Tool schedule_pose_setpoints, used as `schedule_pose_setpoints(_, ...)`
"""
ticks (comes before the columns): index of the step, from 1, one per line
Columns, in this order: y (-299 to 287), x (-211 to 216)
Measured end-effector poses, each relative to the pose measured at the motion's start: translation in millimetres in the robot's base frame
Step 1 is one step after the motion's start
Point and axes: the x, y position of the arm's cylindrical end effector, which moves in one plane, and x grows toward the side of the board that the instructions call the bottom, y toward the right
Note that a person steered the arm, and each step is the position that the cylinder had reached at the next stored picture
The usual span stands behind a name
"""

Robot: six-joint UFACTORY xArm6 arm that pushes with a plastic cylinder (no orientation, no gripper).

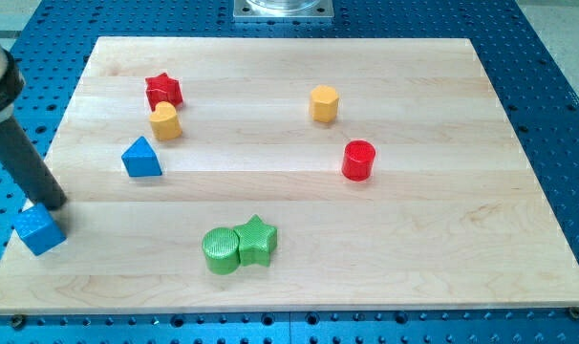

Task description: Push the blue triangle closer to the blue cube

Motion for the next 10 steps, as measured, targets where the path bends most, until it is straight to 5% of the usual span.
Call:
schedule_pose_setpoints(3,39.9,24.4)
schedule_pose_setpoints(4,149.7,-15.8)
schedule_pose_setpoints(5,196.6,-75.2)
schedule_pose_setpoints(6,161.9,-105.2)
schedule_pose_setpoints(8,73.1,-73.4)
schedule_pose_setpoints(10,87.0,-39.3)
